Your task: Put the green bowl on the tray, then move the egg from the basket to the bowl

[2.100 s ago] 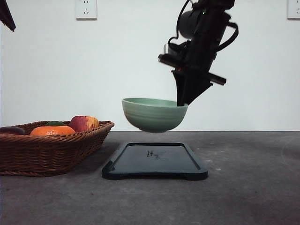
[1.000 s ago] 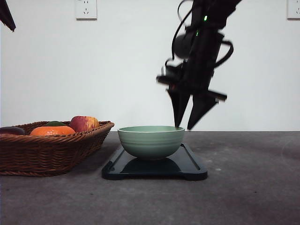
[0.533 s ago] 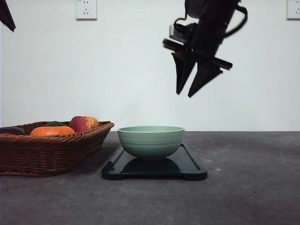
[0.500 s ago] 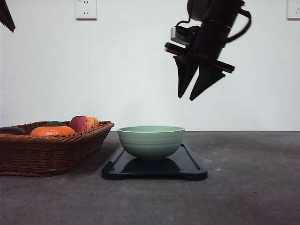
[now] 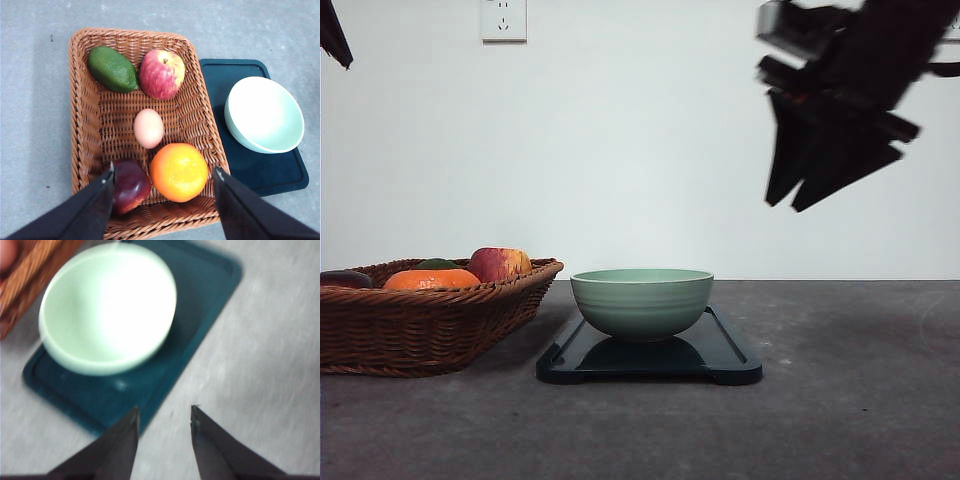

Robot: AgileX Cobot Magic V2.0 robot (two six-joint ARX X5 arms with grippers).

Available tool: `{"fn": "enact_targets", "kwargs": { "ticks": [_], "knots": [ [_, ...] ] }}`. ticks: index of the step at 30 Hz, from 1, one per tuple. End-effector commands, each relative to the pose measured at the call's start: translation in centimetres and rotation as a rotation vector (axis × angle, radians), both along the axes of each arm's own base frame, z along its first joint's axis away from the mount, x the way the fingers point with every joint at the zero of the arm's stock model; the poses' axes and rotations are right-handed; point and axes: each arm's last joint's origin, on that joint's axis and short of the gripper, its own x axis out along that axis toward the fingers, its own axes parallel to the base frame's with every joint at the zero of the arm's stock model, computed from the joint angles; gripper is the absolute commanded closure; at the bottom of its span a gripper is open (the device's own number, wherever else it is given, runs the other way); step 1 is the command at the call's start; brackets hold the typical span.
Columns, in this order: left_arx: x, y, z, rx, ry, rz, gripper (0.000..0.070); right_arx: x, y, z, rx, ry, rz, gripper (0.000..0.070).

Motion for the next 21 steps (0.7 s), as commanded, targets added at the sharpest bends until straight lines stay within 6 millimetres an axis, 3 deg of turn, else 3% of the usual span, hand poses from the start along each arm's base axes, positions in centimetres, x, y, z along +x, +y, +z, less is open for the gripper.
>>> {"fn": "enact_targets", "kwargs": {
  "ticks": [1,11,21],
  "knots": [
    [0.4,-0.2,0.5,-0.005,-0.015,-0.012,0.0315,-1.3,-0.4,0.2,0.019,-0.050,0.024,0.0501],
    [2.8,-2.1,-1.2,-0.018,0.077,-0.065,0.0314,-7.8,-3.2,-0.1,0.072,-0.185,0.035,0.0501],
    [8.0,-4.6,-2.3,0.044,0.152,-0.061,0.0313,-9.6,-4.0,-0.1,0.067,-0.162,0.044,0.0501]
  ]
}}
